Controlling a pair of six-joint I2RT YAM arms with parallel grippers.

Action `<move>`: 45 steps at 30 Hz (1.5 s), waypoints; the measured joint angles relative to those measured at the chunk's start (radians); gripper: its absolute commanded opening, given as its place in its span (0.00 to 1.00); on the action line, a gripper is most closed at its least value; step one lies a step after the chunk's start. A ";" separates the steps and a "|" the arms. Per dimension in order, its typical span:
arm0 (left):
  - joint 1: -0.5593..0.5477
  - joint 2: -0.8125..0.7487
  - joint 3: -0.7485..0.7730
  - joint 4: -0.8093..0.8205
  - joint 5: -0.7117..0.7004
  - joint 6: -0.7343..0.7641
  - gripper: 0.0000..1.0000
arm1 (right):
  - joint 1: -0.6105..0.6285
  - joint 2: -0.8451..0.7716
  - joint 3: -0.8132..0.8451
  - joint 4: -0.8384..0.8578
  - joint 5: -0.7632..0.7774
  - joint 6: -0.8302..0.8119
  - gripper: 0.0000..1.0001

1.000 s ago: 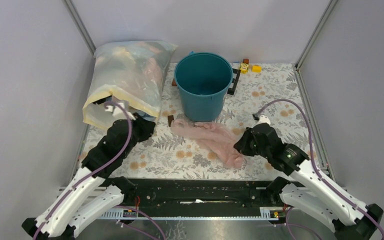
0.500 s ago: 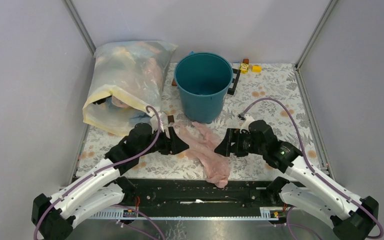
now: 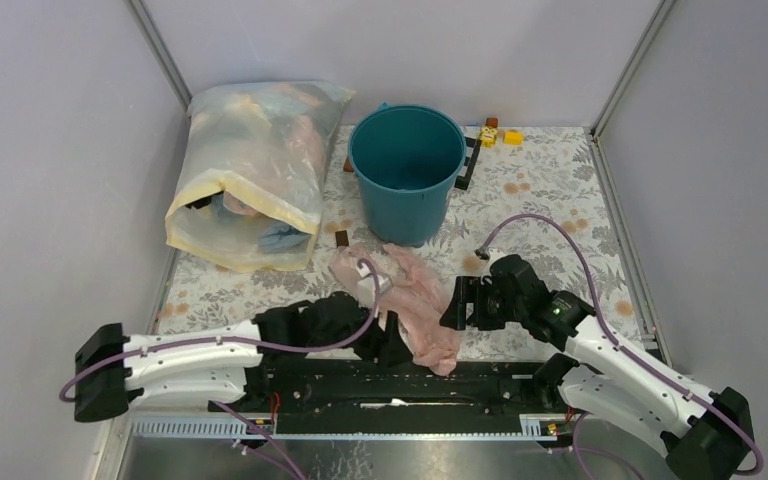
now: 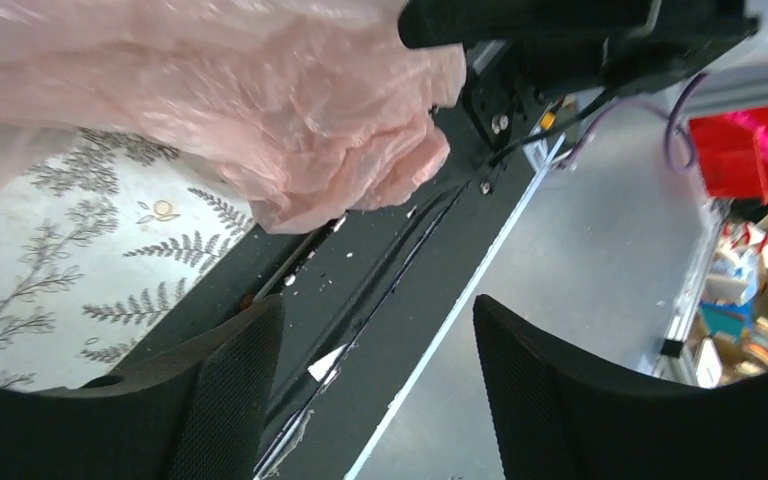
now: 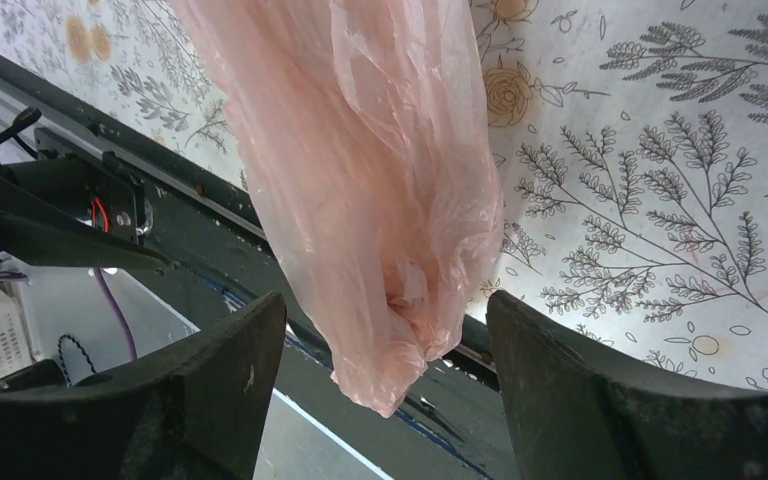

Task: Put the trash bags into the trash bin

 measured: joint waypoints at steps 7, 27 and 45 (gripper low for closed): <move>-0.165 0.209 0.031 0.053 -0.078 0.014 0.72 | 0.000 0.047 -0.006 0.033 -0.047 -0.013 0.72; -0.248 0.655 0.247 0.140 -0.375 0.204 0.00 | 0.000 0.079 -0.058 0.126 -0.113 0.005 0.47; -0.240 -0.099 0.003 -0.064 -0.462 -0.002 0.00 | 0.000 -0.317 -0.045 -0.059 0.329 0.121 0.40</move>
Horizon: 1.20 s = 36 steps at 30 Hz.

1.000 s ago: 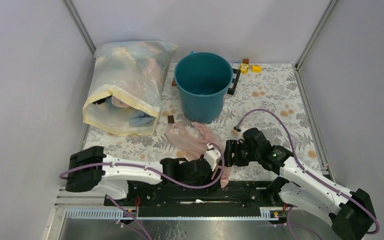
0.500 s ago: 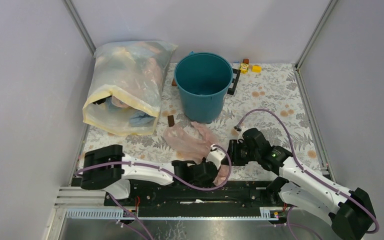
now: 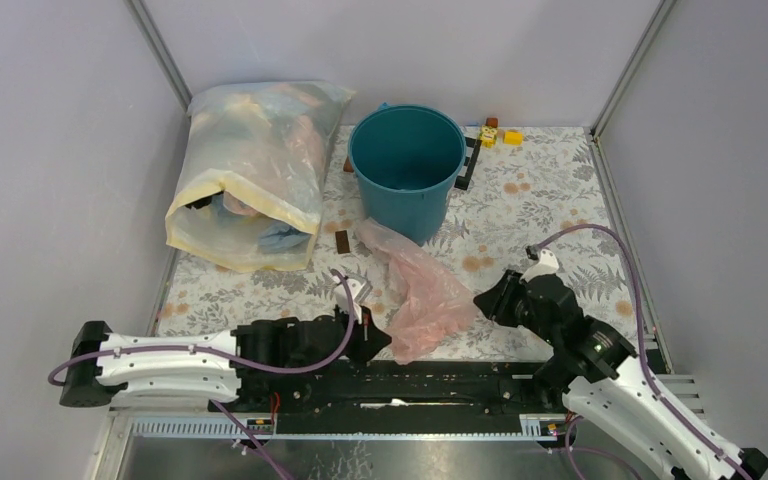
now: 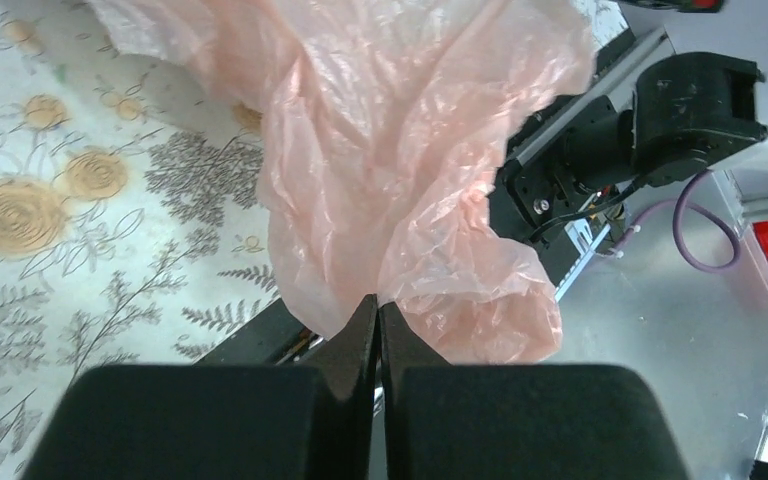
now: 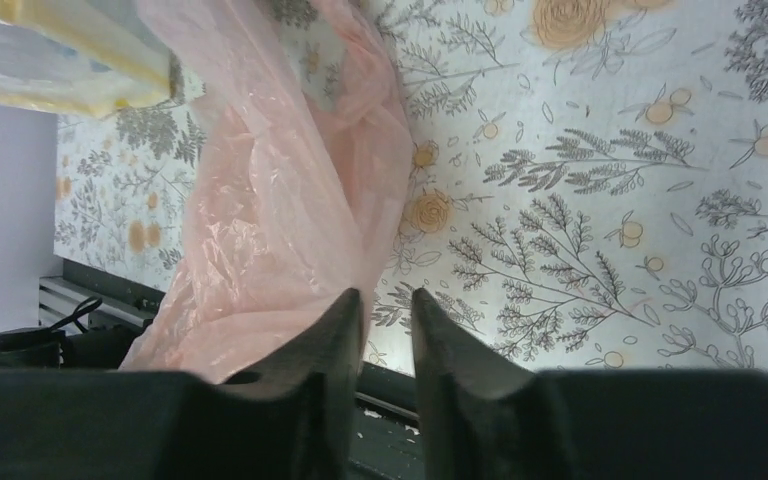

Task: Put the trash bags into the trash bin

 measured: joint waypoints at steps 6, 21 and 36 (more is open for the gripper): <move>0.007 -0.071 -0.001 -0.129 -0.060 -0.072 0.00 | 0.000 -0.058 0.021 -0.008 0.007 -0.009 0.68; 0.019 -0.019 -0.051 -0.163 -0.097 -0.130 0.00 | 0.000 0.255 -0.027 0.184 -0.400 -0.053 0.76; 0.032 -0.003 -0.051 -0.186 -0.142 -0.161 0.00 | 0.000 0.301 -0.107 0.277 -0.507 -0.032 0.00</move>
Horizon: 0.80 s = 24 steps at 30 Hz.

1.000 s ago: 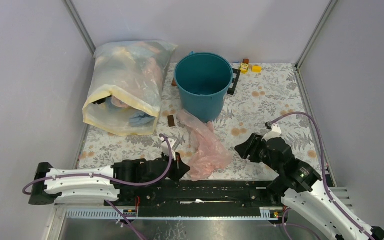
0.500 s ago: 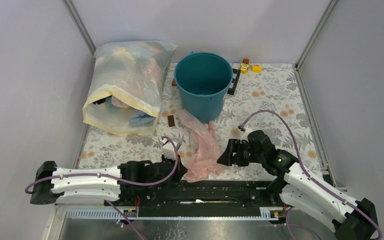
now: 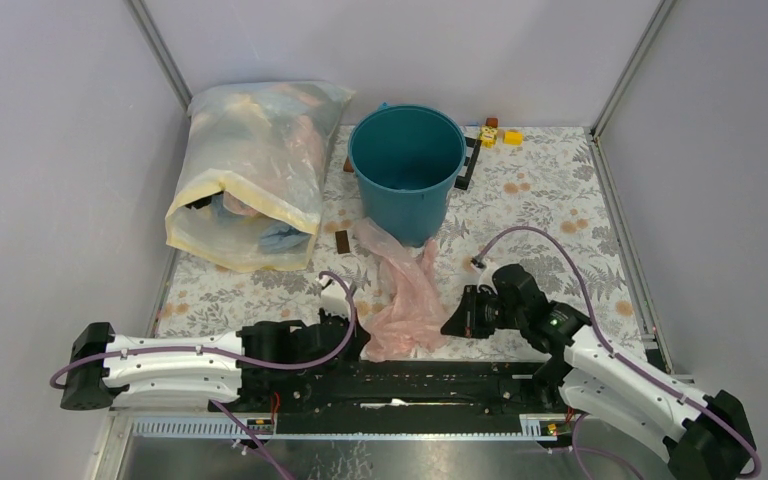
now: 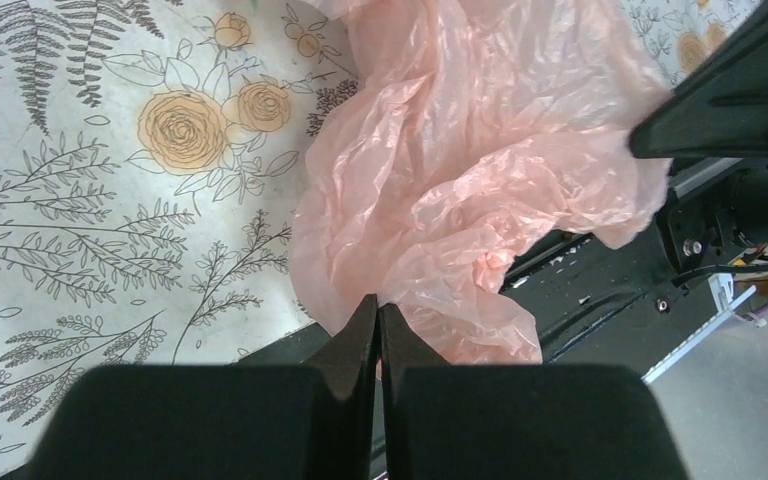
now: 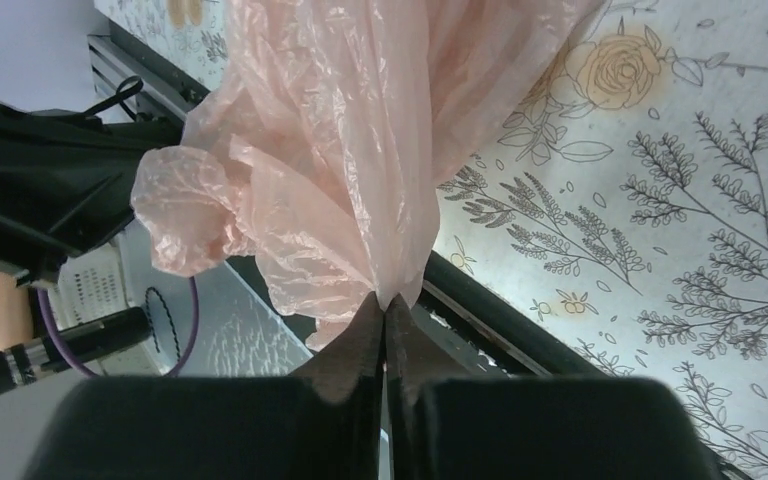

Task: Put the trash bags into the trash bin

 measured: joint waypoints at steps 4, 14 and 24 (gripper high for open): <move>0.006 0.000 0.000 -0.045 -0.032 -0.041 0.00 | 0.000 -0.054 0.051 -0.057 0.021 0.006 0.00; 0.028 0.023 0.000 -0.145 -0.115 -0.139 0.00 | 0.000 -0.208 0.343 -0.220 0.273 0.003 0.00; 0.031 0.052 0.000 -0.028 0.011 0.000 0.65 | 0.000 -0.180 0.396 -0.251 0.336 0.002 0.00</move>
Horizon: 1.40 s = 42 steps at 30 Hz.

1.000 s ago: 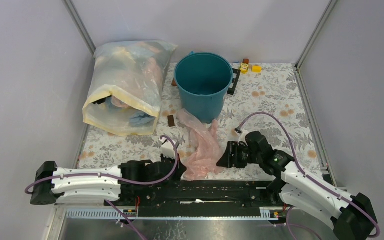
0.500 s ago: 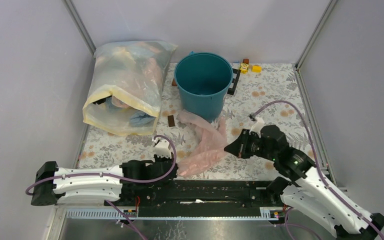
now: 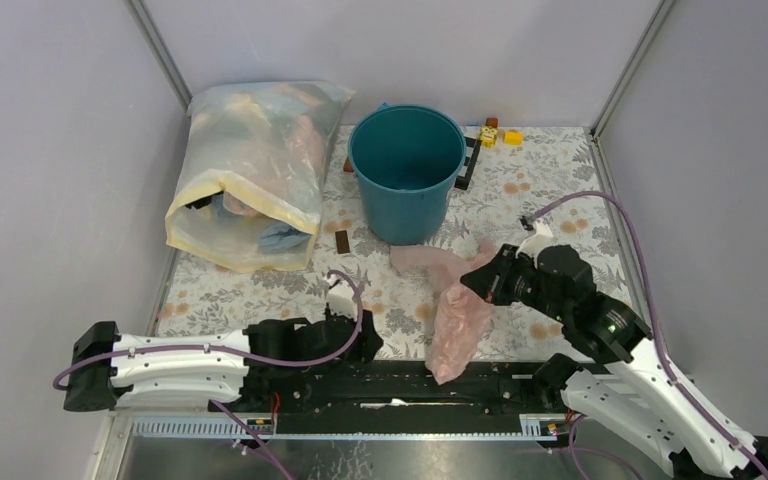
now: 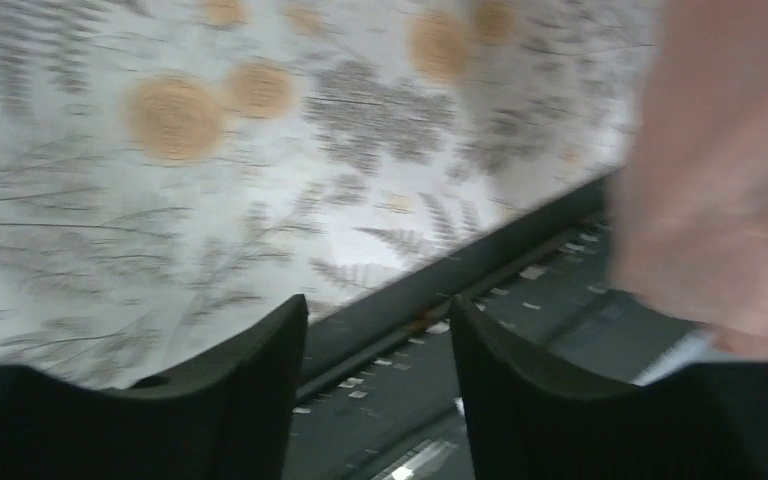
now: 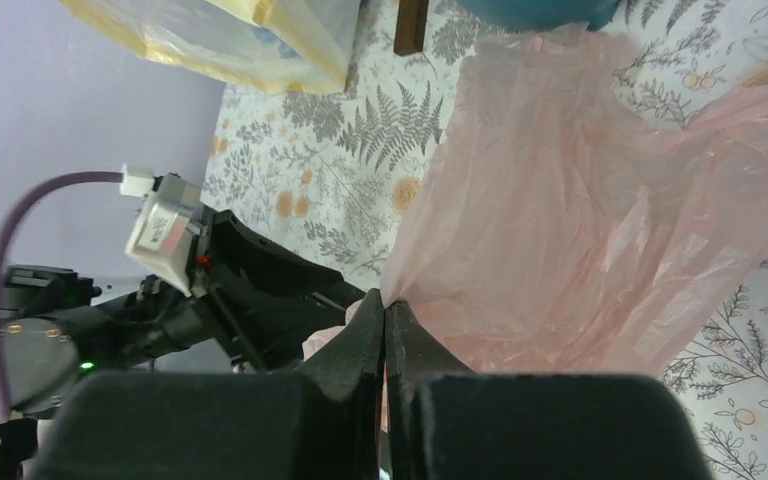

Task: Put the trash bags into the trash bin

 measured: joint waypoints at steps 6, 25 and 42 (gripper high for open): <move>-0.005 -0.021 -0.011 0.272 0.215 0.108 0.77 | 0.000 0.066 -0.006 0.020 -0.070 0.000 0.00; -0.023 0.135 0.251 0.362 0.224 0.285 0.66 | 0.000 0.214 -0.053 0.151 -0.195 0.005 0.00; 0.003 0.418 0.460 0.128 -0.064 0.259 0.00 | 0.000 0.216 -0.060 0.173 -0.232 0.012 0.25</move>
